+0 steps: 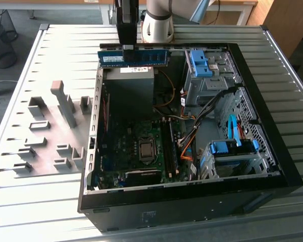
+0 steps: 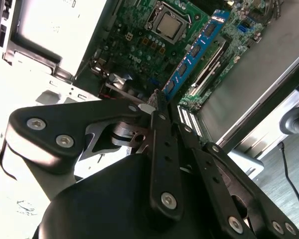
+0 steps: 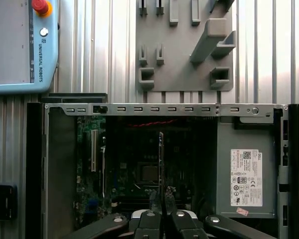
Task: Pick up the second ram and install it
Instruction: 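Pick up the second ram and move it above second insertion slot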
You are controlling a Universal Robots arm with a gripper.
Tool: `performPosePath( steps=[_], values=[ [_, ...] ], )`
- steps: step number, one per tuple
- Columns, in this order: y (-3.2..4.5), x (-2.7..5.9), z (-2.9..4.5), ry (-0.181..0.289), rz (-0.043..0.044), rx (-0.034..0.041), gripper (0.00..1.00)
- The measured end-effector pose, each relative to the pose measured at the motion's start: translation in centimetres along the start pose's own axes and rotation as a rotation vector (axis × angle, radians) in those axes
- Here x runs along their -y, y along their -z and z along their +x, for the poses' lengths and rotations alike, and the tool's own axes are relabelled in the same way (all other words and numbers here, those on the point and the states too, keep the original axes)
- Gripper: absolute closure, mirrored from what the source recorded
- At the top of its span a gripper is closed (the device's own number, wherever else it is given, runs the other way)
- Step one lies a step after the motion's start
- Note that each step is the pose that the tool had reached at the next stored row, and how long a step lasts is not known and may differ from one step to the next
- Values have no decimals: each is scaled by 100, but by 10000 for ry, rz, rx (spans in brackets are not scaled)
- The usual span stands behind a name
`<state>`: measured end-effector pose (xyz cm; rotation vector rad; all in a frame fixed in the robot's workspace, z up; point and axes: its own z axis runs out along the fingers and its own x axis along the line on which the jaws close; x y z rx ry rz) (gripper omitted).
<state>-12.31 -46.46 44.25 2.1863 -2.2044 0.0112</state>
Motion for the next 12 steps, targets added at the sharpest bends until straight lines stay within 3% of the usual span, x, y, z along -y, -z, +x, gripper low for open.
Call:
performPosePath(
  steps=[12],
  values=[
    [4,160,-1,-1,0,-1,86]
  ],
)
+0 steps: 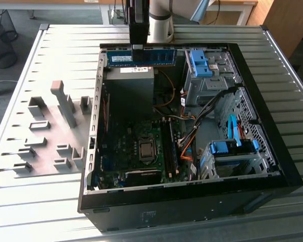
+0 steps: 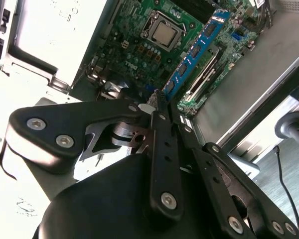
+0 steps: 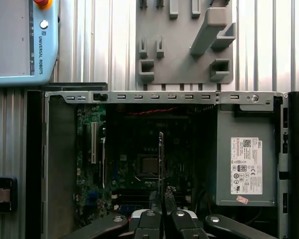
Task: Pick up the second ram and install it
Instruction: 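Pick up the second ram and move it above second insertion slot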
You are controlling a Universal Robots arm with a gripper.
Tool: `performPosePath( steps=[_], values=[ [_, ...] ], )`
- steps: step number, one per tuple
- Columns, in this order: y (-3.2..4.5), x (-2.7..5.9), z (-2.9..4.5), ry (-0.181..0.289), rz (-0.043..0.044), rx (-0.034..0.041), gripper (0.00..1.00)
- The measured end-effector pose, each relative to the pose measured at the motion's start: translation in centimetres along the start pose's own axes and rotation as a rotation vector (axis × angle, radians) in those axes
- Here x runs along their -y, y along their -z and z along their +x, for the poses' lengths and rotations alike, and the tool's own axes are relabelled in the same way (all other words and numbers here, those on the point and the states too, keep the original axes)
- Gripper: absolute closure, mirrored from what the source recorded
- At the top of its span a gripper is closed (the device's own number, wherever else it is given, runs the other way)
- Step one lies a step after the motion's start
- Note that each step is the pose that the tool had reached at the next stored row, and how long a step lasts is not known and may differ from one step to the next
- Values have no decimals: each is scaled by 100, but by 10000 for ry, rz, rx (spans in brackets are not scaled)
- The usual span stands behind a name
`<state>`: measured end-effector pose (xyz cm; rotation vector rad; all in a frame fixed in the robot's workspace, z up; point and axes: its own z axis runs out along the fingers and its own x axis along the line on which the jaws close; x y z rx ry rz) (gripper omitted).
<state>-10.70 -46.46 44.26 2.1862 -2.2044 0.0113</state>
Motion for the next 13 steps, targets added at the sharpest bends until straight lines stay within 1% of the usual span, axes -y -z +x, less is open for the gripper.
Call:
performPosePath(
  steps=[8,13],
  values=[
    [2,102,-1,1,0,1,86],
    [4,204,-1,0,0,1,86]
  ],
)
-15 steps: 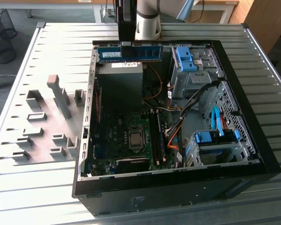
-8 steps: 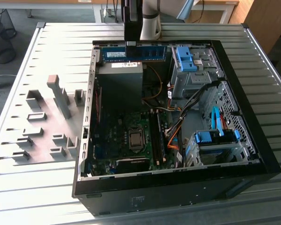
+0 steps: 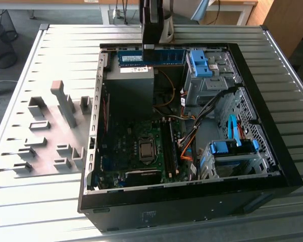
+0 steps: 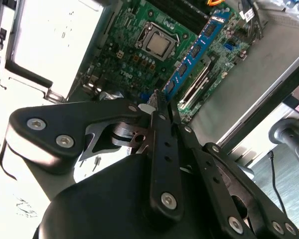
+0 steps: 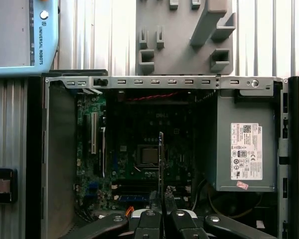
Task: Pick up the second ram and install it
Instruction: 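Pick up the second ram and move it above second insertion slot, then insert the second ram into the second slot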
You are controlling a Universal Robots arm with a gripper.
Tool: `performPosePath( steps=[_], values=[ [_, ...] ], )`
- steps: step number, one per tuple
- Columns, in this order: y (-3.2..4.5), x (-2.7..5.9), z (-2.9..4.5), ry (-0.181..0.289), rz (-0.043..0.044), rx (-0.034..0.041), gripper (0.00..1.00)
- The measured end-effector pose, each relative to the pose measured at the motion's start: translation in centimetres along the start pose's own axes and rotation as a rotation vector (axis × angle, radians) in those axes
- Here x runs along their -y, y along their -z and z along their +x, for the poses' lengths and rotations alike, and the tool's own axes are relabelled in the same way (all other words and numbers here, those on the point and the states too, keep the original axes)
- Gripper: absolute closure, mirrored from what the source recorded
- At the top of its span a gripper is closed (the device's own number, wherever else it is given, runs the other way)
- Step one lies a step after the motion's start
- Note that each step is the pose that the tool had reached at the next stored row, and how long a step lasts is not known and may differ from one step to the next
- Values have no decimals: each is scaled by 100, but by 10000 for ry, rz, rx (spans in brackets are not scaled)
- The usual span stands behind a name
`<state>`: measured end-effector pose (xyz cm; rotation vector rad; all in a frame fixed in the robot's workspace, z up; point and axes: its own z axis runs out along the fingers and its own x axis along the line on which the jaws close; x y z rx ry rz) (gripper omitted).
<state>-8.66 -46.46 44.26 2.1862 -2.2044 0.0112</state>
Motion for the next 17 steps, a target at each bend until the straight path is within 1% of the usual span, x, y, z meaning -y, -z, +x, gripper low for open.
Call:
performPosePath(
  steps=[5,7,17],
  values=[
    [3,130,-1,0,0,0,86],
    [3,169,-1,0,1,1,86],
    [4,178,-2,-19,-1,0,86]
  ],
)
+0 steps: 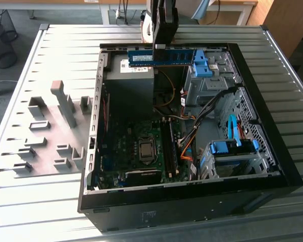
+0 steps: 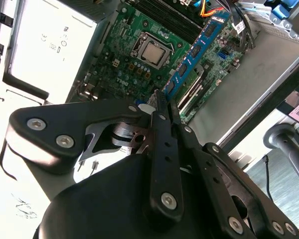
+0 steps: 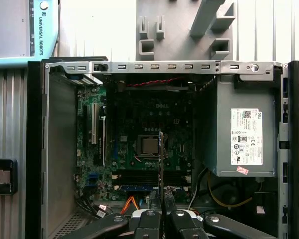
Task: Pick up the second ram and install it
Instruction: 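Insert the second ram into the second slot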
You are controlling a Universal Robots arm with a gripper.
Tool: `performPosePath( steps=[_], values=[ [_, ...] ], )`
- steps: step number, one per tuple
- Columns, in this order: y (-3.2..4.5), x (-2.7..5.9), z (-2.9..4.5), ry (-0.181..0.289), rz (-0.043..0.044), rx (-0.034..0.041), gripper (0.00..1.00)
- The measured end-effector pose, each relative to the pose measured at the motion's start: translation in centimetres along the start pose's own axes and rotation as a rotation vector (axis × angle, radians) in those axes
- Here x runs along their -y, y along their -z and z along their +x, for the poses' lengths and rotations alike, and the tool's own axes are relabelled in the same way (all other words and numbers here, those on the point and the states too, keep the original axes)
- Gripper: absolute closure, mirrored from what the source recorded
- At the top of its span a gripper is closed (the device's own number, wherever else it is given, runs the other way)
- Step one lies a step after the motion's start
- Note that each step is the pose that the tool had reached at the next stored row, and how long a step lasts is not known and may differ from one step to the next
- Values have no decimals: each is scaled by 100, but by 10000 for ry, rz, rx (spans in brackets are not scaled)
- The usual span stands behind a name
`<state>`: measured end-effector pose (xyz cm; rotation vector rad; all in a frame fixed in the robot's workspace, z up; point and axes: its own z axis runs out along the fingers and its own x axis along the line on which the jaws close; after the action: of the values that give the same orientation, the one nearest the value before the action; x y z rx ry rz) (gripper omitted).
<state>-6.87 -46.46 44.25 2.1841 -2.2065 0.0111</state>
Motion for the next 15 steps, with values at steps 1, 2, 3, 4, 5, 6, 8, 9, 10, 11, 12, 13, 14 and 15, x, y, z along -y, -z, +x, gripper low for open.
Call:
performPosePath(
  steps=[1,2,3,4,5,6,8,9,10,11,12,13,14,15],
  values=[
    [0,0,0,-9,0,0,86],
    [0,0,0,-19,0,0,86],
    [-1,0,0,-27,0,1,86],
    [-1,0,0,-36,-1,0,86],
    [-1,0,0,-43,-2,0,86],
    [-1,0,0,-52,-2,0,86],
    [-3,0,0,-69,-2,2,86],
    [-3,0,0,-77,-2,2,86],
    [-4,0,0,-86,-2,2,86],
    [-4,0,0,-97,-3,2,86],
    [-4,0,0,-106,-3,2,86],
    [-4,0,0,-111,-3,2,86],
    [-4,0,0,-113,-3,2,86],
    [-4,0,0,-117,-3,3,86]
  ],
)
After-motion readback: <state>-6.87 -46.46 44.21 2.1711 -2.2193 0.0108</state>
